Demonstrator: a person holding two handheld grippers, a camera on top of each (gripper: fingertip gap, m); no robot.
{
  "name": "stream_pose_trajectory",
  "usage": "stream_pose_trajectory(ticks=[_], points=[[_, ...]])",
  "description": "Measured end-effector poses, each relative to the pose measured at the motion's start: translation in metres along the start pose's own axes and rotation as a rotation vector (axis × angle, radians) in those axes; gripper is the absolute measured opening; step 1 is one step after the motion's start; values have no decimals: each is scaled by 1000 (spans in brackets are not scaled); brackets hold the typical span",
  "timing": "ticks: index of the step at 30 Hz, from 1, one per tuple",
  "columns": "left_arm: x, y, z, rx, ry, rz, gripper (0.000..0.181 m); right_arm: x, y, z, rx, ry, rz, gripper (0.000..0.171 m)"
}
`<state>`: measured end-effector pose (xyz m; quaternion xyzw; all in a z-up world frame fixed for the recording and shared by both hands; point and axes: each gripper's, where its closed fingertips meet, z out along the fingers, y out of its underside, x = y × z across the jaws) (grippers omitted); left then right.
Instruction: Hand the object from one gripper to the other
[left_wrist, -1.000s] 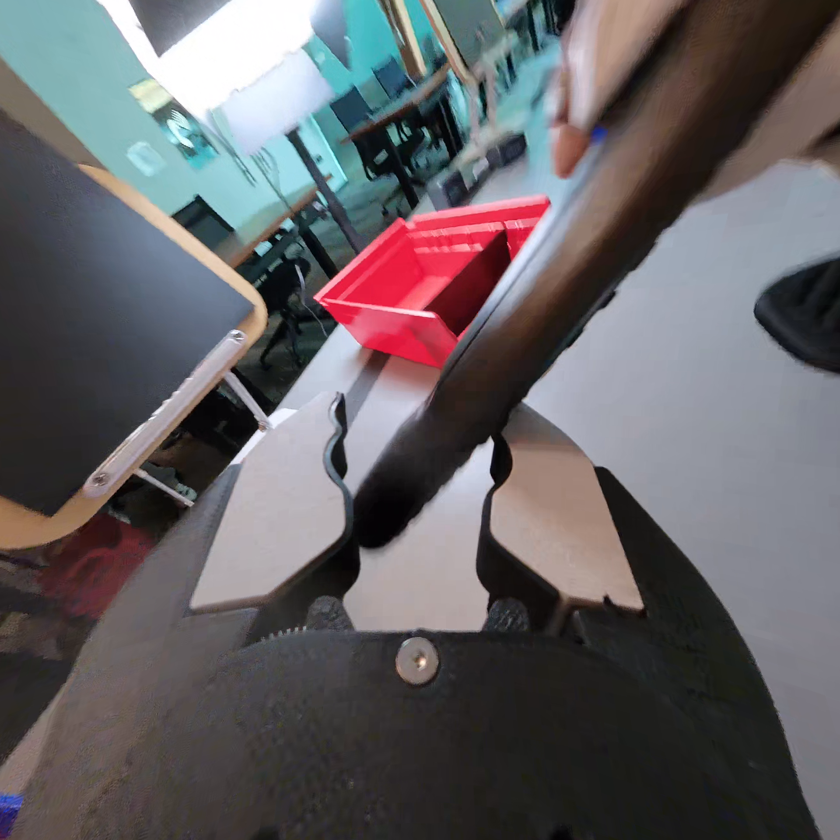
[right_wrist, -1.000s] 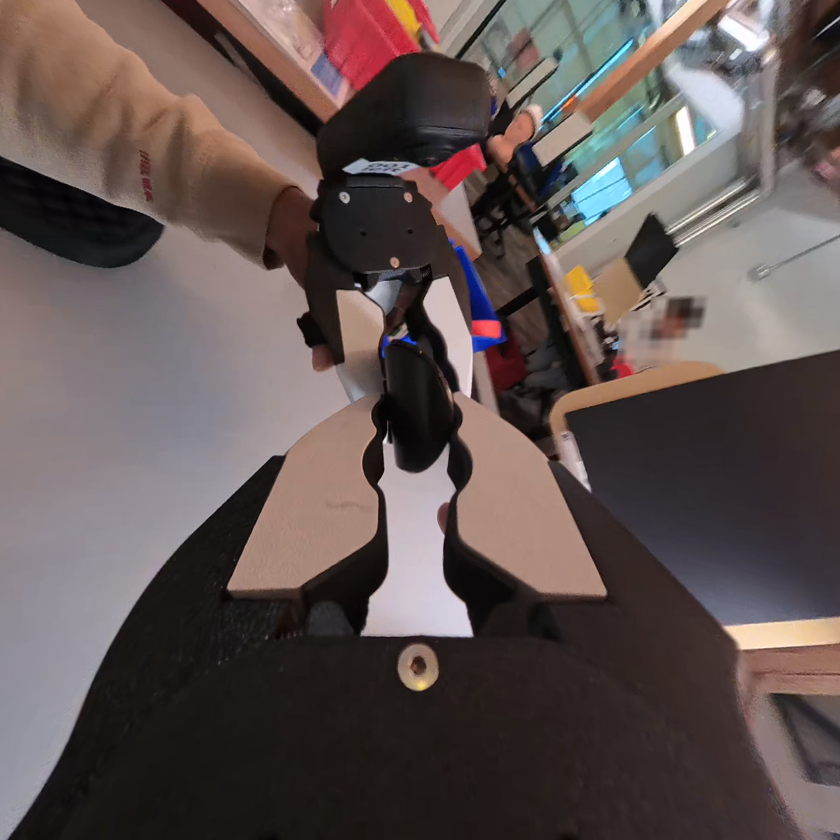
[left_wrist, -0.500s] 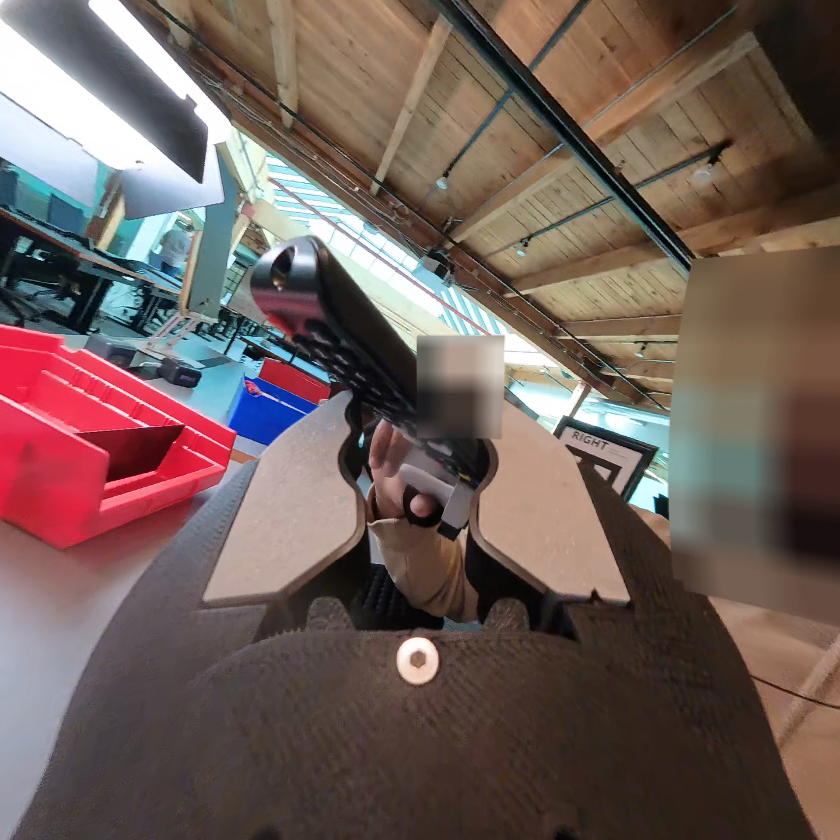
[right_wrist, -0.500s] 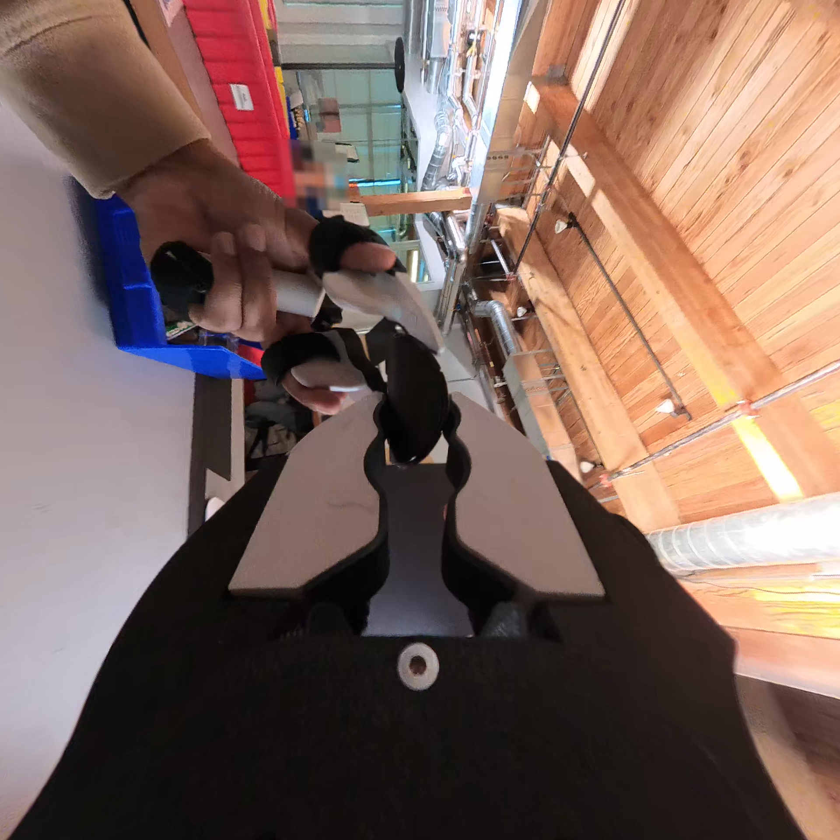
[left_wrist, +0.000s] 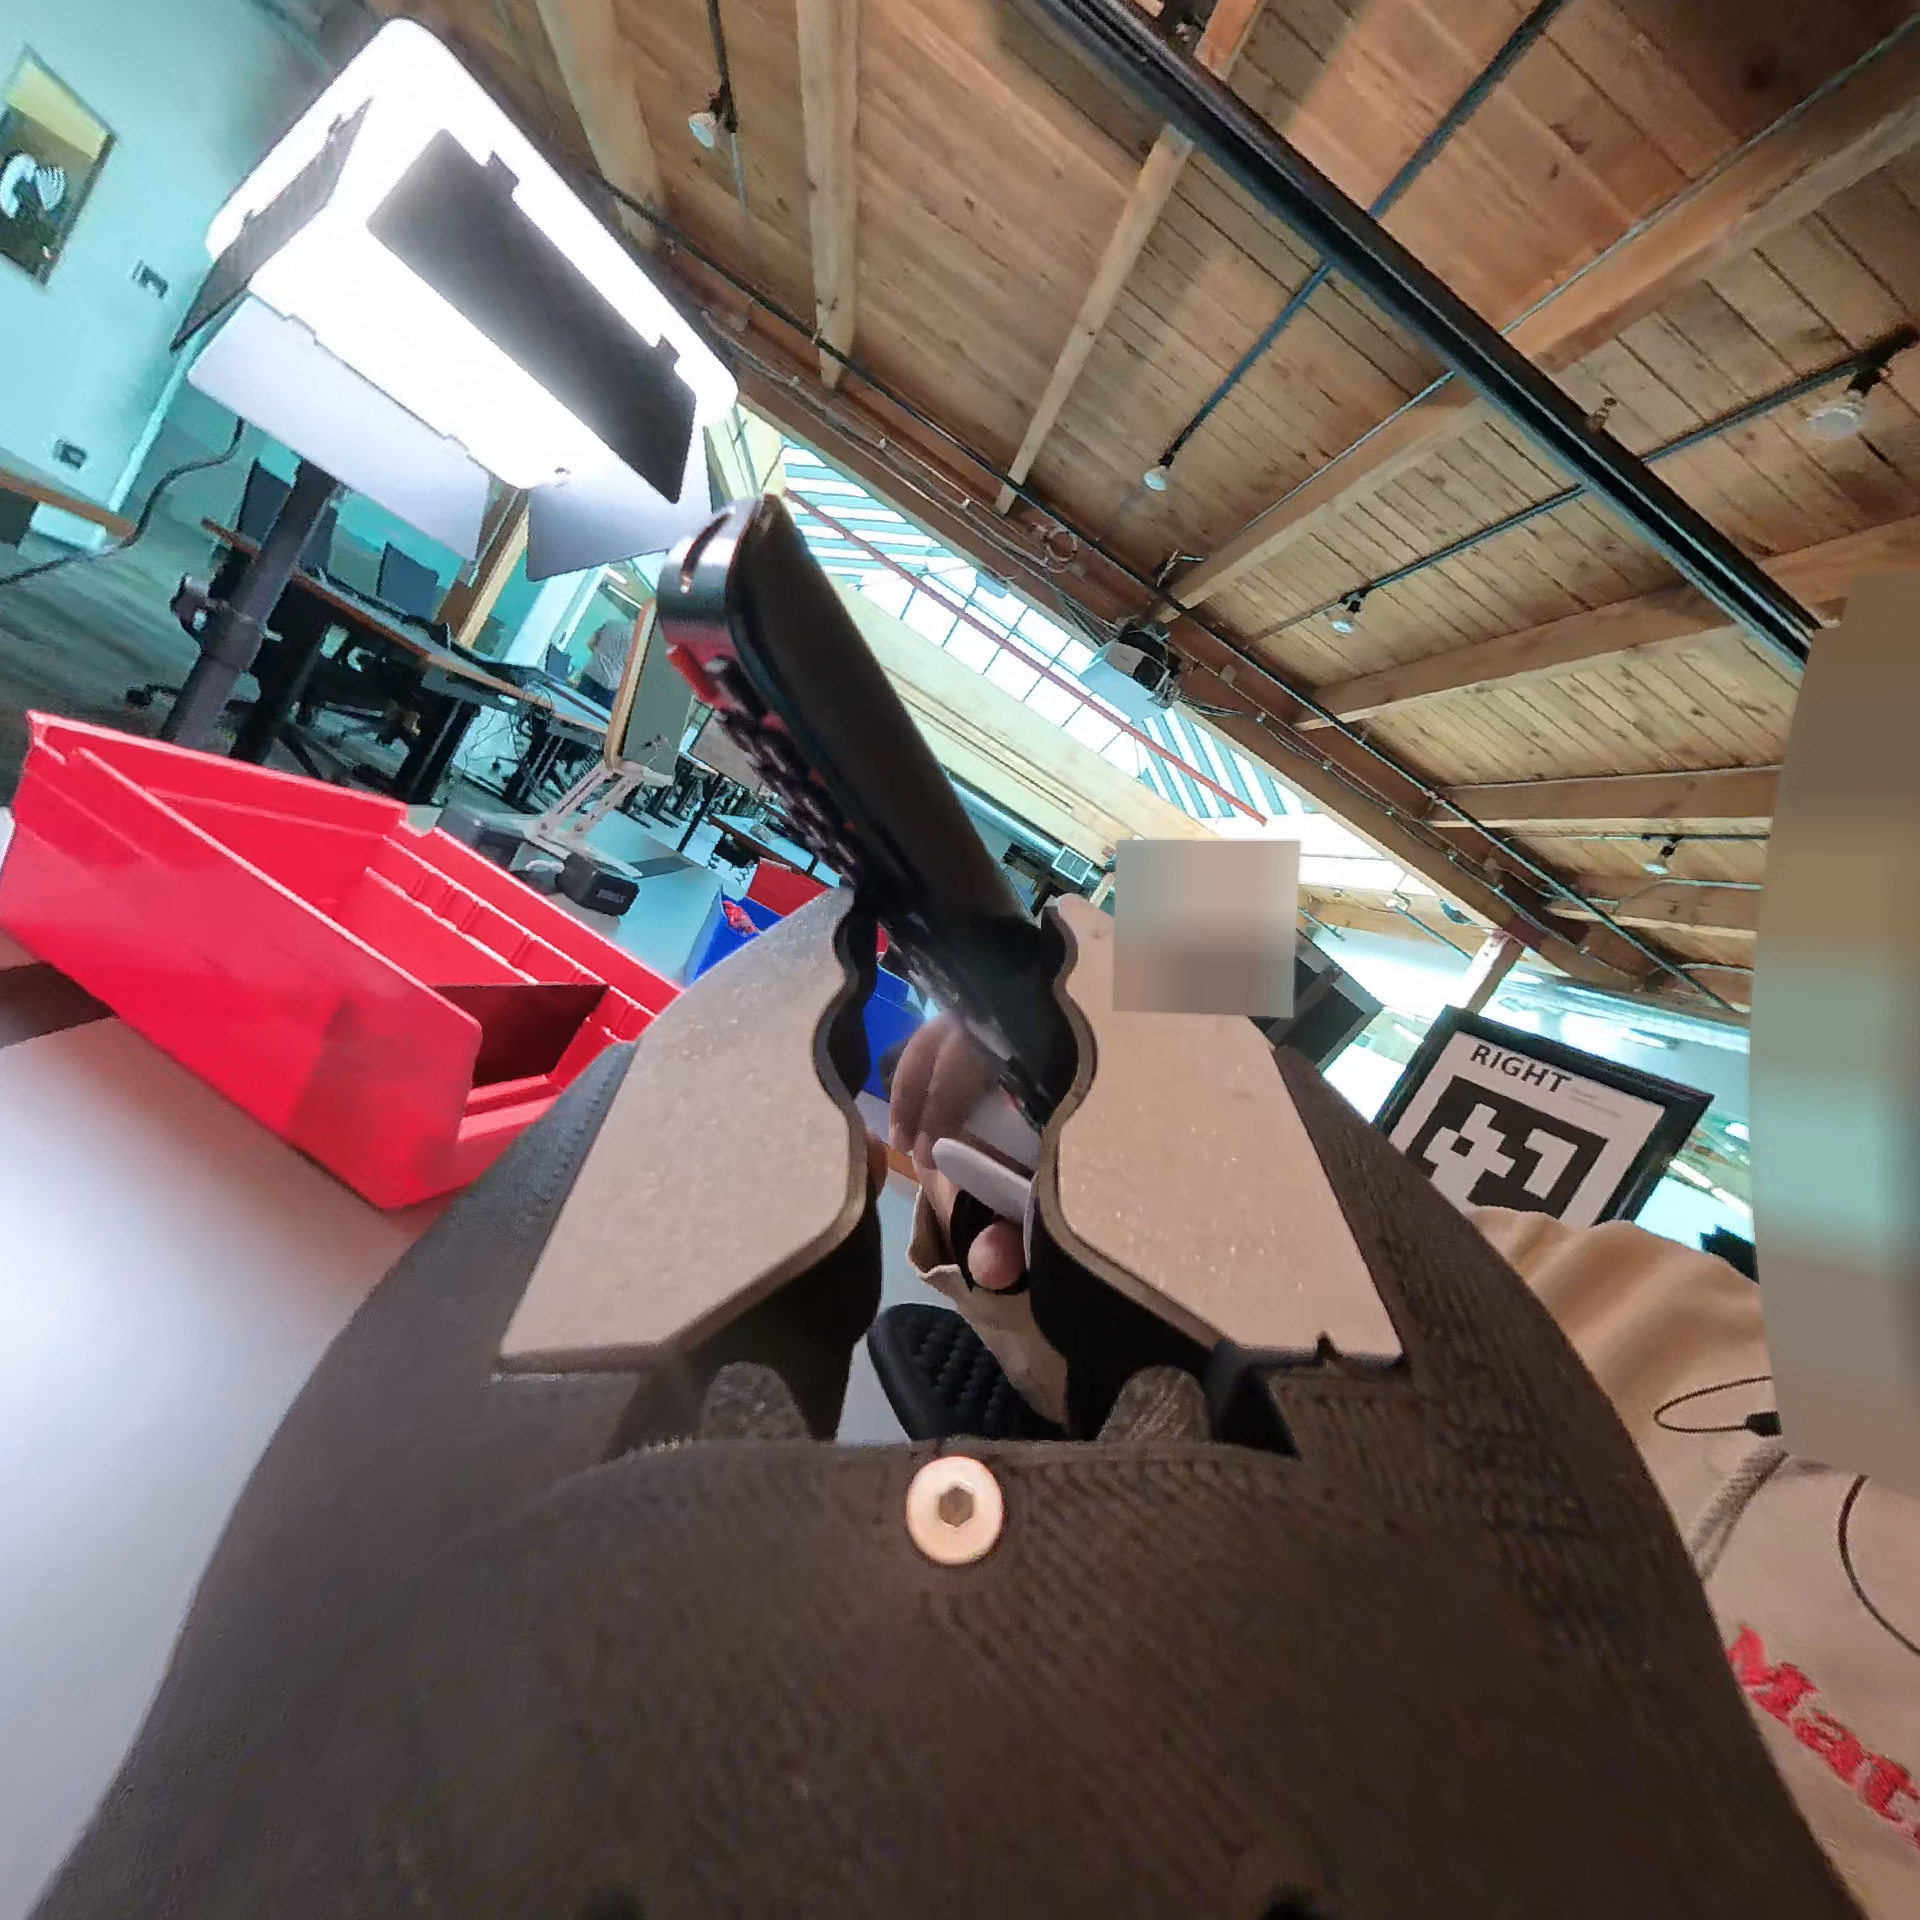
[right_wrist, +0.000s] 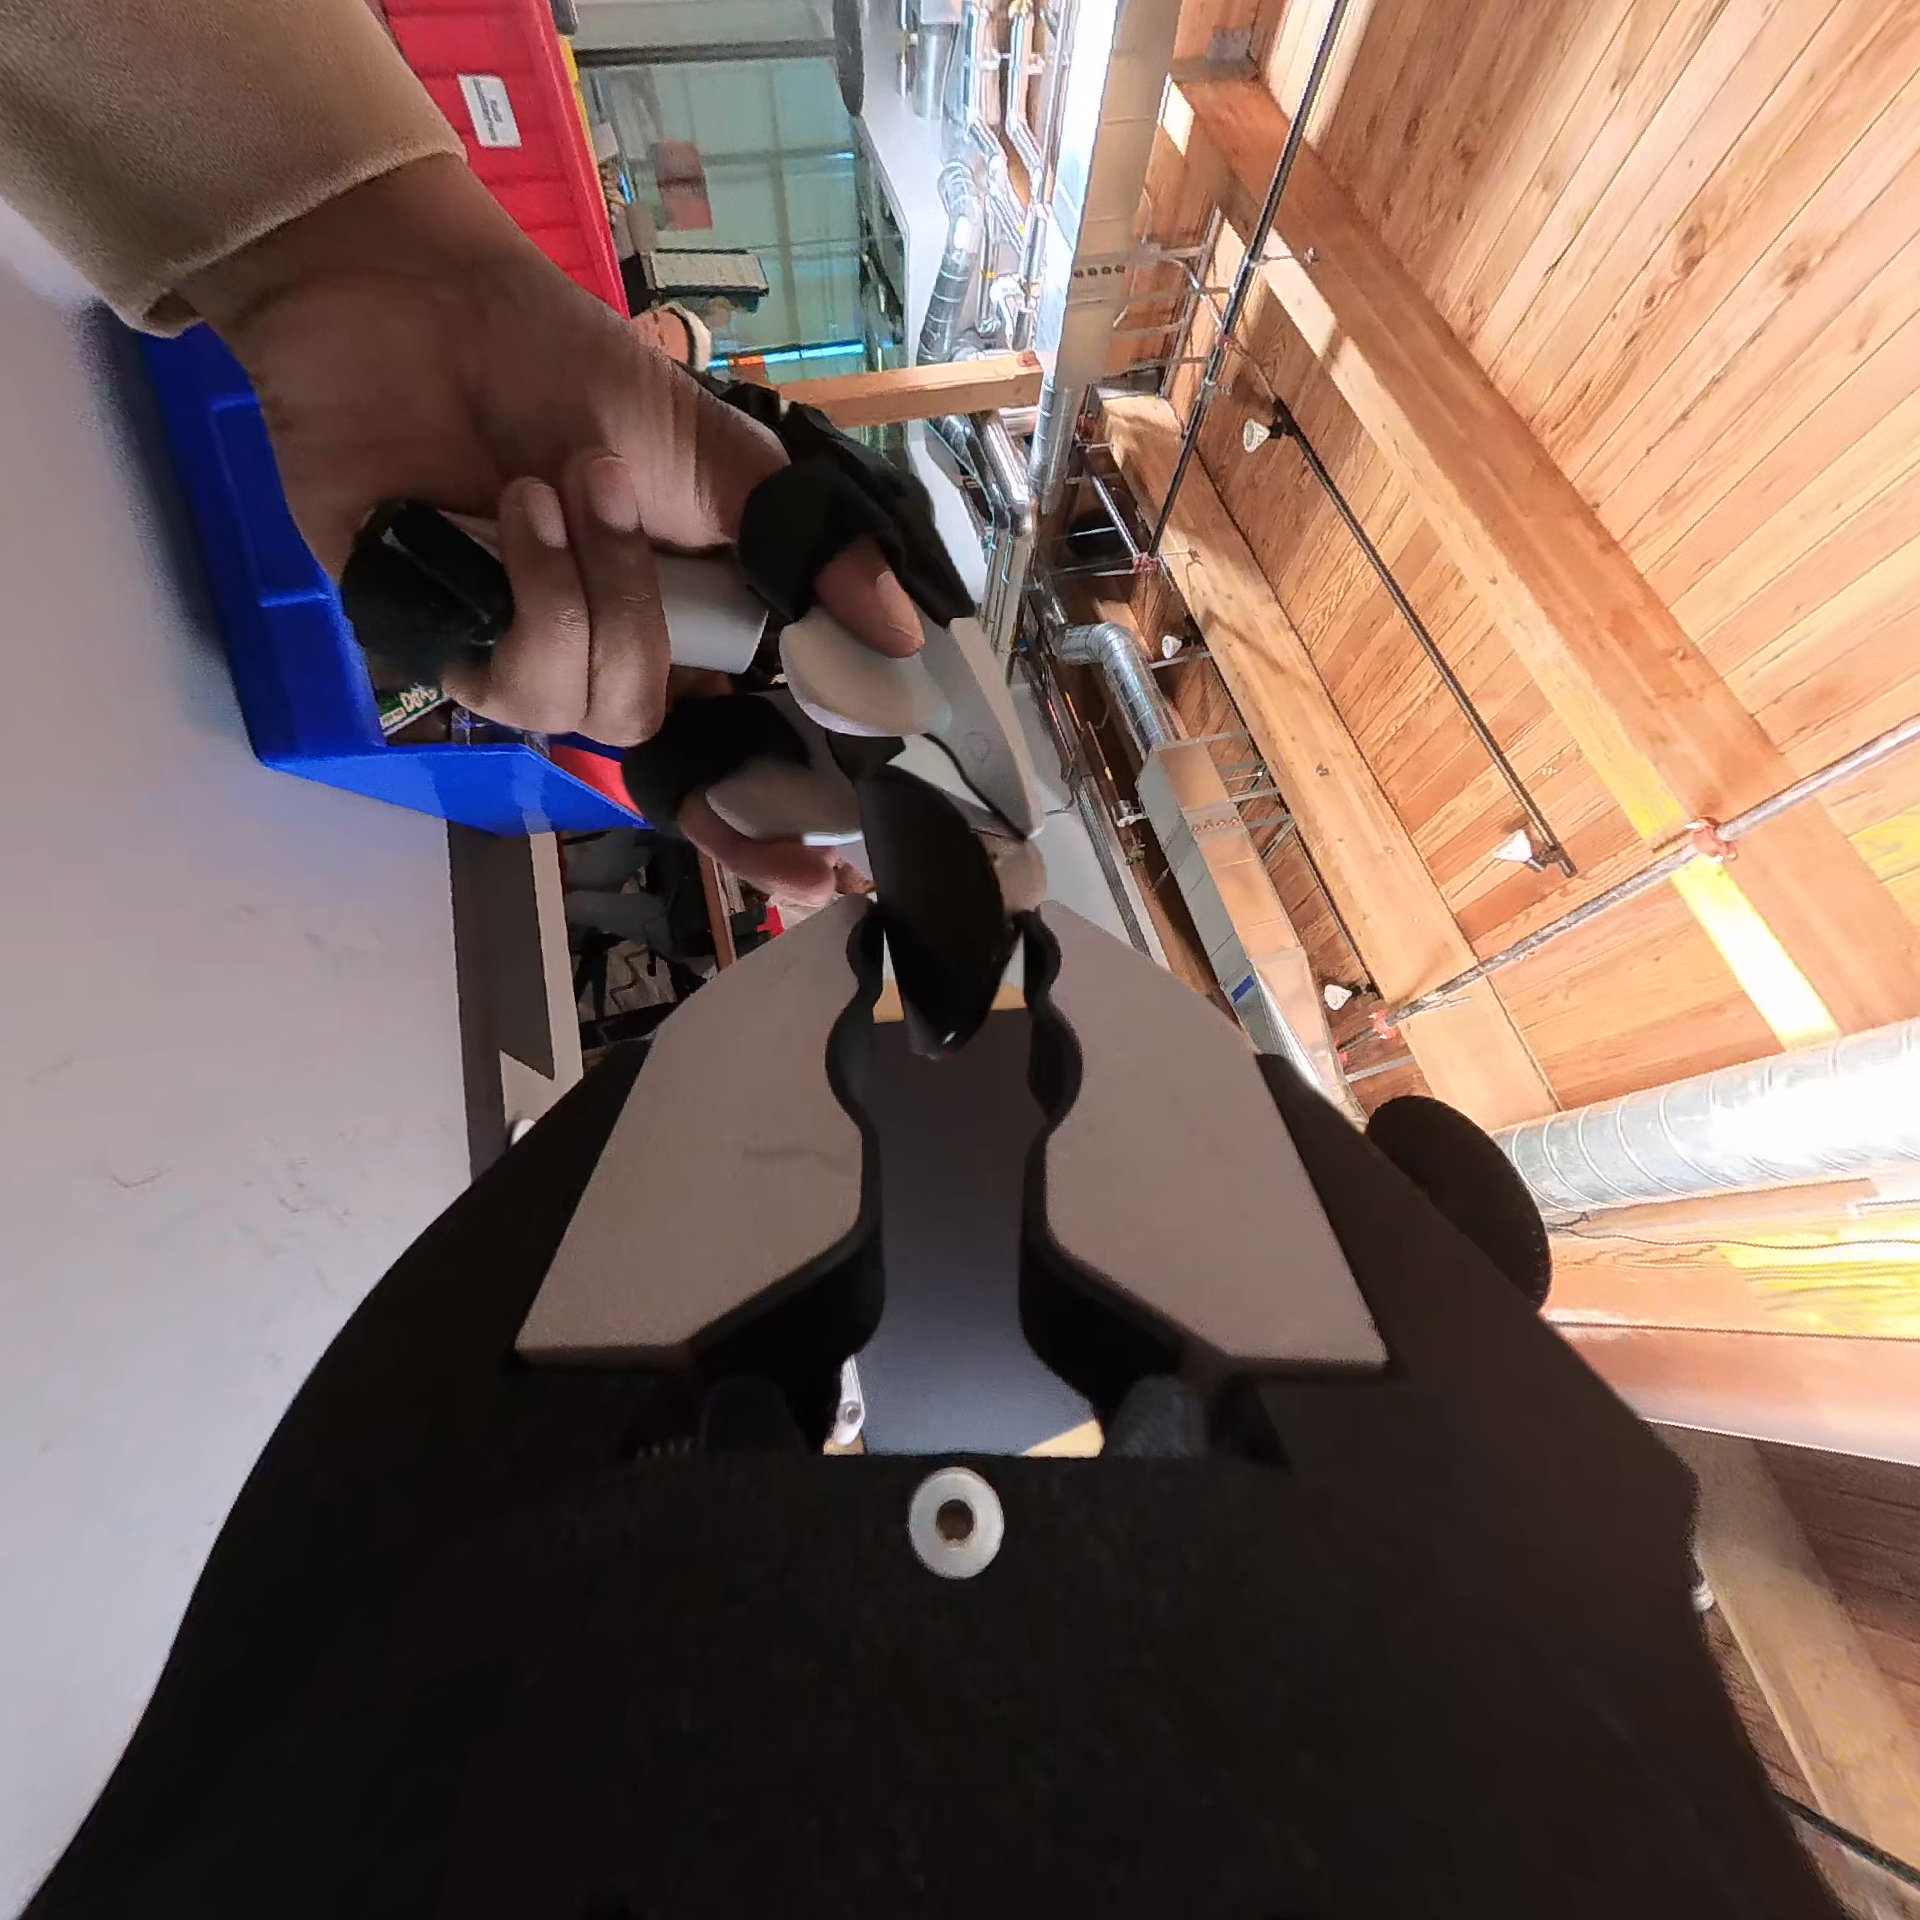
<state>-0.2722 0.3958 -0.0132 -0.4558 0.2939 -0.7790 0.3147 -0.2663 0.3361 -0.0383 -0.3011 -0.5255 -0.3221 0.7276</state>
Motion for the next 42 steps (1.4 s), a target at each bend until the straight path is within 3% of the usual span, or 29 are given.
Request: stream_pose_trajectory(ticks=[2,4,6,9,11,14,15,16,21,24,27,30,32,38,42], points=[[4,-4,-1,14,4,51,30,-1,0,1,0,-5,36,29],[6,-11,-5,39,-21,110,29,-8,10,3,-4,-96,222,37],[8,-15,-10,21,-48,207,27,-33,17,1,-13,-384,564,53],[14,-1,-10,-93,-30,378,19,-40,1,-11,21,-821,1330,77],[17,25,-1,-200,13,408,19,-39,7,-5,57,-818,1494,84],[6,60,17,-299,-7,474,20,-65,0,10,64,-759,1484,71],[7,59,18,-285,1,460,19,-68,6,13,47,-704,1447,44],[6,56,17,-281,-13,460,19,-68,10,13,57,-686,1428,36],[-11,27,2,-243,-189,551,16,-50,44,3,-47,-681,1418,23],[-19,10,-10,-249,-288,572,18,-14,106,-7,-252,-522,1343,22],[-23,-4,-20,-248,-352,599,18,15,208,-33,-612,-352,1174,22],[-25,-12,-26,-255,-388,623,18,15,324,-82,-1100,-355,901,23],[-24,-16,-28,-263,-412,642,18,-4,376,-112,-1326,-442,835,23],[-28,-30,-46,-309,-532,714,18,-74,436,-163,-1645,-676,747,23],[-25,-48,-62,-278,-579,722,17,-90,440,-163,-1659,-676,773,24]])
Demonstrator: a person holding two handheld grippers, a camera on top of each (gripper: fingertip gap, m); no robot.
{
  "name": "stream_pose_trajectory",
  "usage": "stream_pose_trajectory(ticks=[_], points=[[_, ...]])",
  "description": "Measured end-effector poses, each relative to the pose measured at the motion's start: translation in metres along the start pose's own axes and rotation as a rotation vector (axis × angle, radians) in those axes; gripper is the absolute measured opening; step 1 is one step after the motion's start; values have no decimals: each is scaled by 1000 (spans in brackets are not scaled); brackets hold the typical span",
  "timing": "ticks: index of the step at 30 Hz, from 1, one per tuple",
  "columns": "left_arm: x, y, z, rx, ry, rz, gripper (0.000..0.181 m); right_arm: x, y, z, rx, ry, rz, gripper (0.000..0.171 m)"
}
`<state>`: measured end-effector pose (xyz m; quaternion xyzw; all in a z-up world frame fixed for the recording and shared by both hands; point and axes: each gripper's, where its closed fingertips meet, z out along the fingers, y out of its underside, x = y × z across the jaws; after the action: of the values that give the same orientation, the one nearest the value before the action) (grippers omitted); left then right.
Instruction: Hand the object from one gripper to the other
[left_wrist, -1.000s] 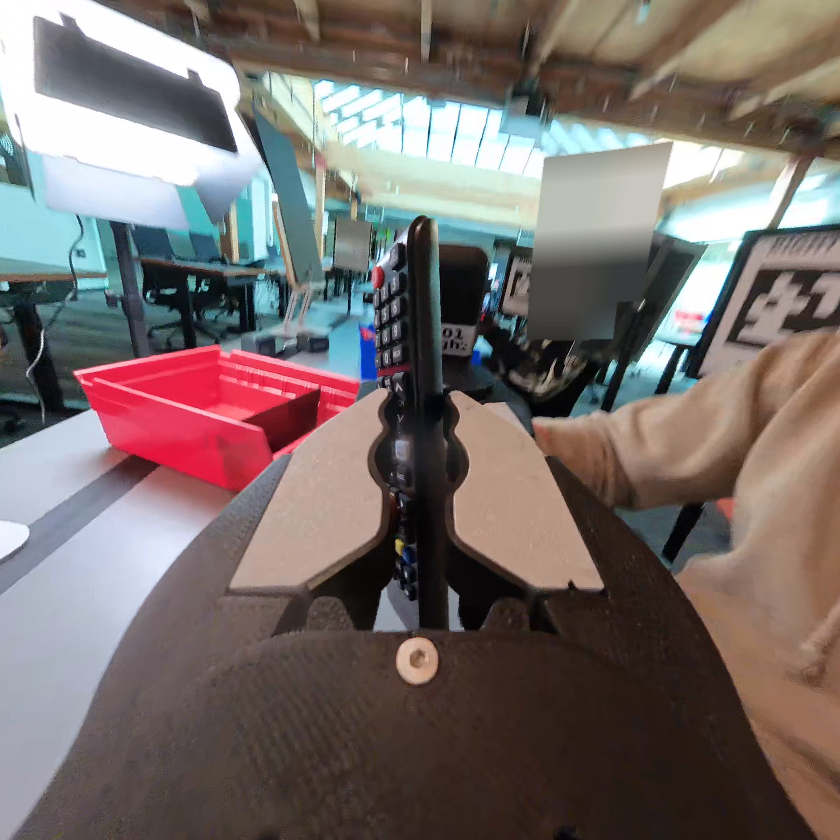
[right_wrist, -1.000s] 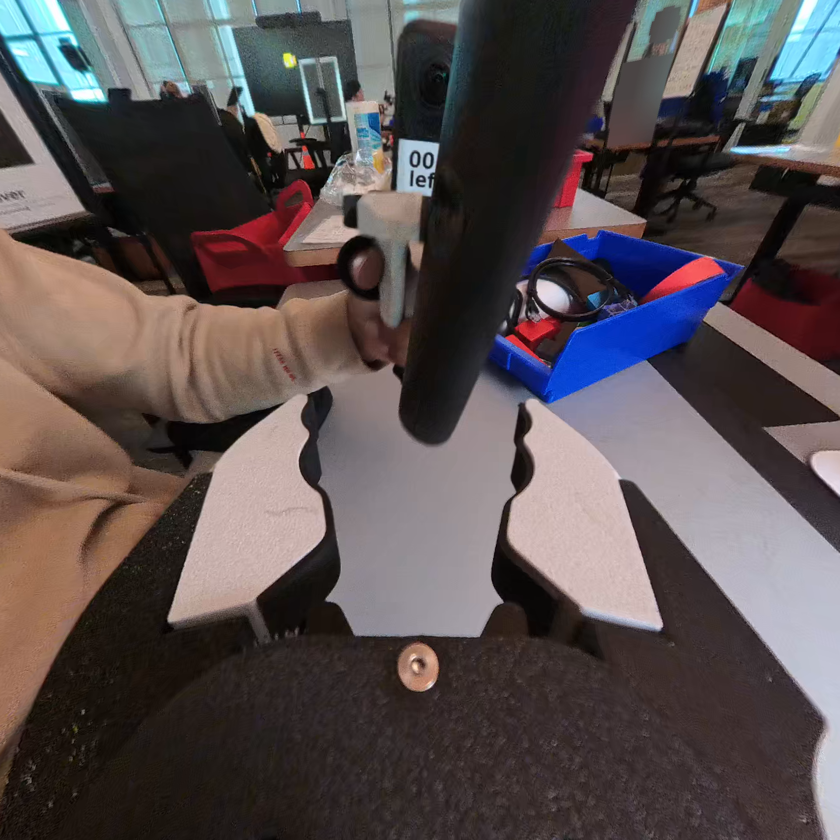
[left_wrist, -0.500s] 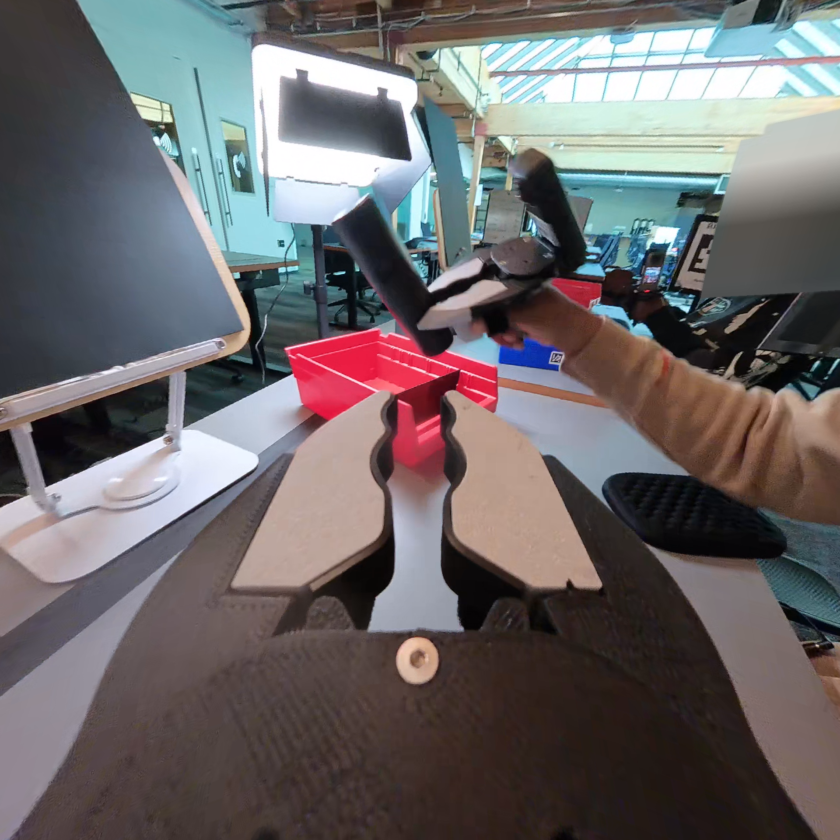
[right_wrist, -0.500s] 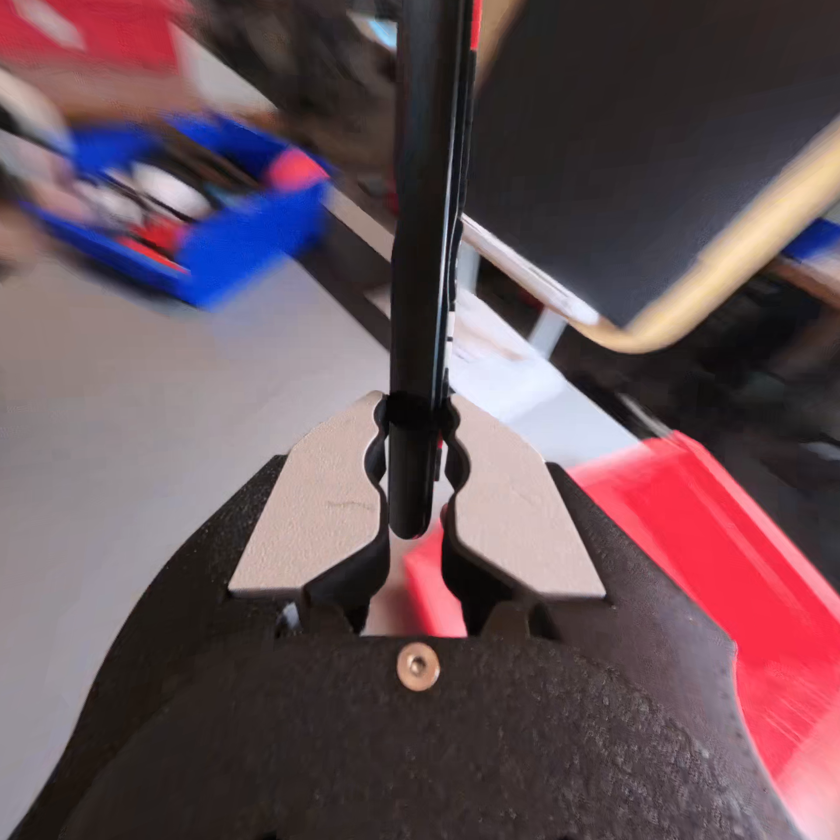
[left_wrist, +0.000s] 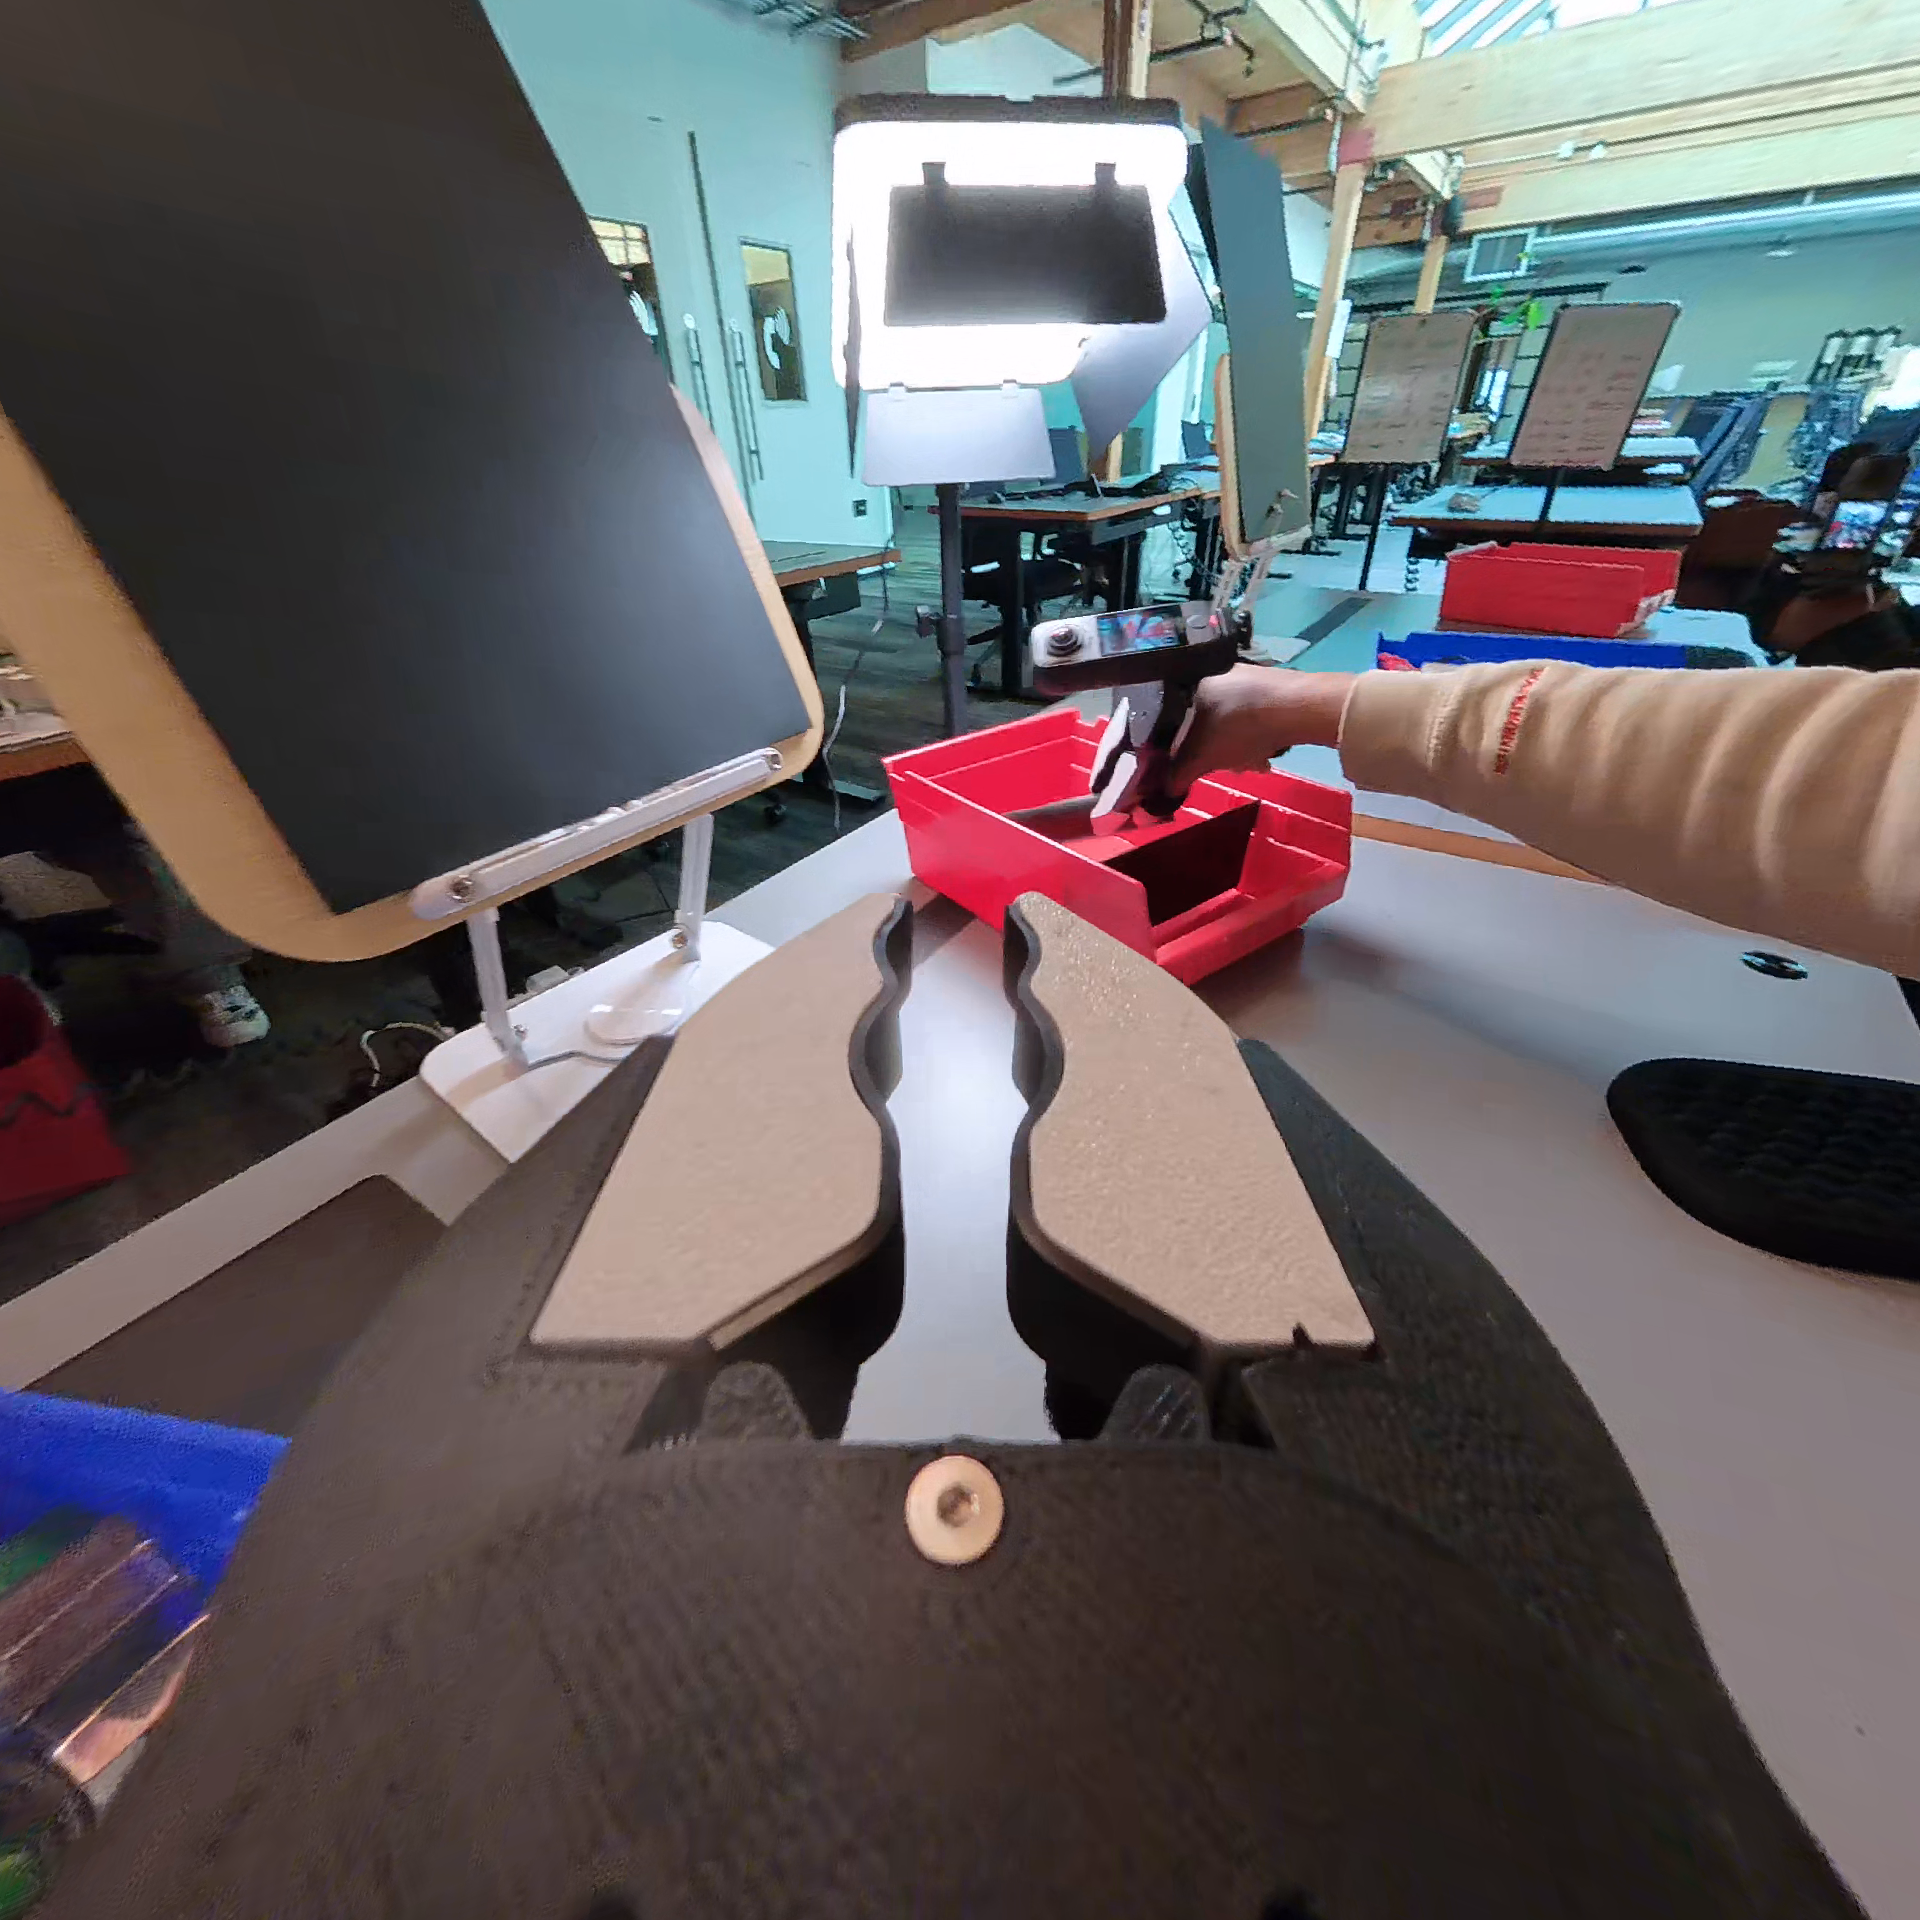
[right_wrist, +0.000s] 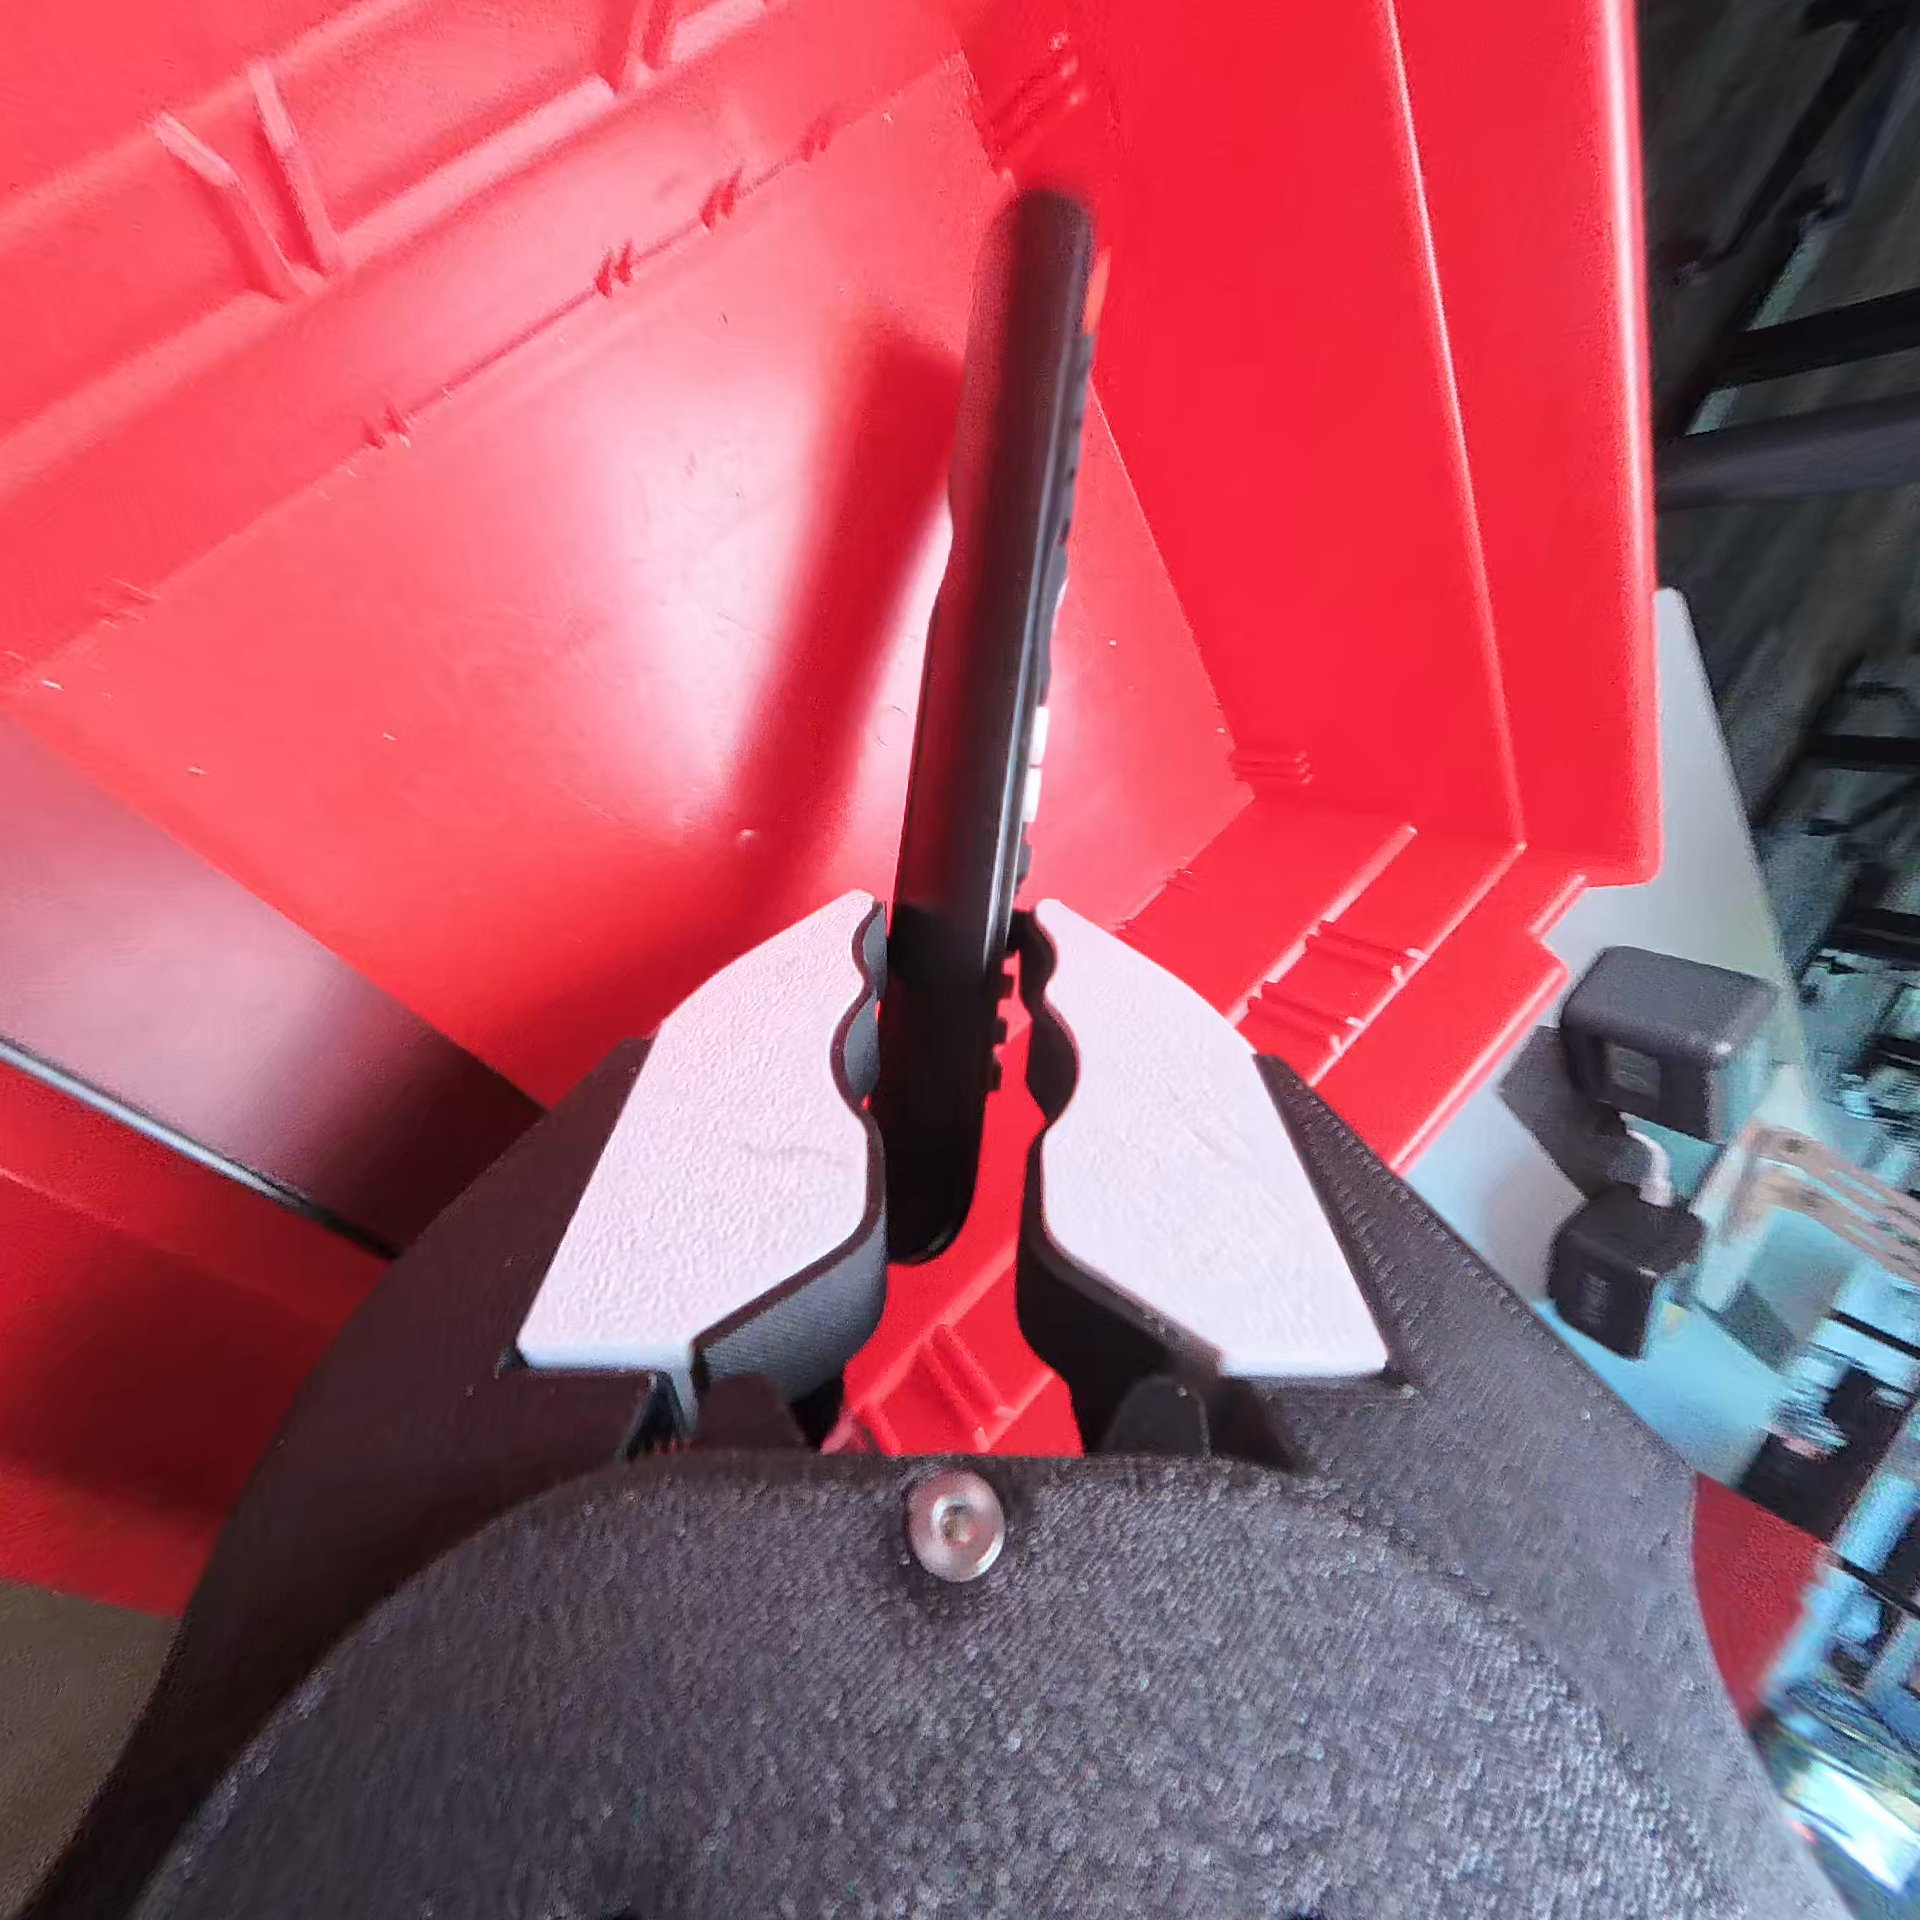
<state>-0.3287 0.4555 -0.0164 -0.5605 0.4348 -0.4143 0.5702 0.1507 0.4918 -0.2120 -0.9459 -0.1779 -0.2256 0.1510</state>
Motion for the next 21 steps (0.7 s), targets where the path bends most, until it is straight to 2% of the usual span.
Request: stream_pose_trajectory(ticks=[3,5,8,11,15,18,21], points=[[-12,-6,-10,30,-29,-25,16,6,-17,-22,146,-35,97,30],[-19,-7,-15,33,-51,-39,16,11,-31,-48,281,-60,172,39],[-29,-8,-22,25,-89,-43,16,0,-52,-97,533,-133,232,41],[-39,-10,-31,14,-130,-54,17,-43,-65,-158,816,-270,256,41],[-61,-12,-53,-26,-214,-67,20,-127,-55,-218,1102,-479,281,41],[-87,-10,-71,-93,-294,-67,22,-183,-36,-229,1208,-567,314,40],[-120,6,-85,-235,-383,-41,26,-222,-22,-218,1252,-616,340,38]])
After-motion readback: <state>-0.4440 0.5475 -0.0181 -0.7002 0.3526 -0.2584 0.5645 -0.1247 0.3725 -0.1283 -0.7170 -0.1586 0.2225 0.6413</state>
